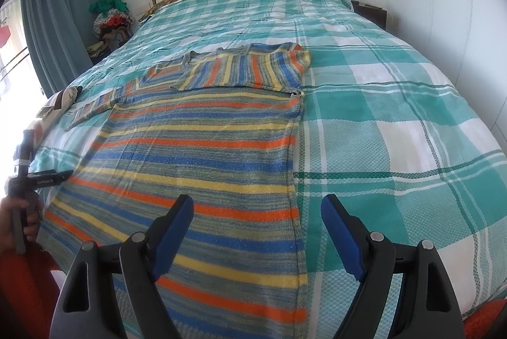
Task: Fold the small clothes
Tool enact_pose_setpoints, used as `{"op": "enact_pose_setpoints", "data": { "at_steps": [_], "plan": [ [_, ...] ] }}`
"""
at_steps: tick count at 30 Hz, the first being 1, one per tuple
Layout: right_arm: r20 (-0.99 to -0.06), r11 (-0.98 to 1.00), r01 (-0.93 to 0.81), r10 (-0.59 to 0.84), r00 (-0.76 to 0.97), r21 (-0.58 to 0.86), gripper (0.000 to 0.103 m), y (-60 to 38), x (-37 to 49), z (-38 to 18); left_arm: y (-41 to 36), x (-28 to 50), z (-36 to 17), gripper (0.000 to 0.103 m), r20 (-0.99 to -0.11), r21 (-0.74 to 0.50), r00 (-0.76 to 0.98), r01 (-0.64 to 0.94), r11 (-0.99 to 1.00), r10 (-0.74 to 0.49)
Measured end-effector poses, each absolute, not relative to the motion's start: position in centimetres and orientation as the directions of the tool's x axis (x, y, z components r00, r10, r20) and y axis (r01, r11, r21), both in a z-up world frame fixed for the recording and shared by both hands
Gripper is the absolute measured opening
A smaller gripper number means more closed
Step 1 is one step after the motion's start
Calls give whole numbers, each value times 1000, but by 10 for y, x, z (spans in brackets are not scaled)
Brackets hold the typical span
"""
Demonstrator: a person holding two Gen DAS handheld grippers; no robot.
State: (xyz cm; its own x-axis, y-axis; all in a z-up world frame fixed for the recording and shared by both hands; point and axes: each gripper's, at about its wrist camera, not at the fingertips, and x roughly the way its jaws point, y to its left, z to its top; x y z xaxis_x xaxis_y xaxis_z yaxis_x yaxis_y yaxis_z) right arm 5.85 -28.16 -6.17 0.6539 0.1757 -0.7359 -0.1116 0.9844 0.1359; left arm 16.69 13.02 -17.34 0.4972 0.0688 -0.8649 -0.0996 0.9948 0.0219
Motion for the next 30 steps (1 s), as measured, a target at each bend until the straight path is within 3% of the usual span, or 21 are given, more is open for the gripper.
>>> {"op": "enact_pose_setpoints", "data": {
  "at_steps": [7, 12, 18, 22, 24, 28, 29, 30],
  "plan": [
    [-744, 983, -128, 184, 642, 132, 82, -277, 59, -66, 132, 167, -168, 103, -878, 0, 476, -109, 994, 53],
    [-743, 983, -122, 184, 643, 137, 82, -278, 60, -67, 169, 180, -130, 102, -846, -254, 506, -106, 961, -168],
    [-755, 981, -123, 195, 626, 151, 82, -280, 65, -73, 272, 252, -94, 102, -792, -456, 561, -282, 844, -240],
    [-758, 980, -133, 198, 622, 147, 82, -277, 67, -74, 318, 299, -119, 99, -844, -429, 501, -419, 800, -190],
    [-762, 981, -135, 194, 618, 140, 82, -276, 67, -75, 324, 312, -137, 85, -872, -385, 465, -461, 800, -151],
    [-777, 982, -138, 189, 600, 133, 82, -274, 67, -81, 315, 330, -159, 80, -901, -315, 418, -448, 836, -116],
    [-781, 981, -139, 191, 595, 134, 82, -273, 67, -82, 309, 333, -158, 68, -906, -276, 416, -433, 858, -81],
    [-783, 981, -140, 193, 591, 136, 82, -273, 68, -83, 302, 335, -156, 37, -909, -234, 415, -406, 883, -50]
  ]
}}
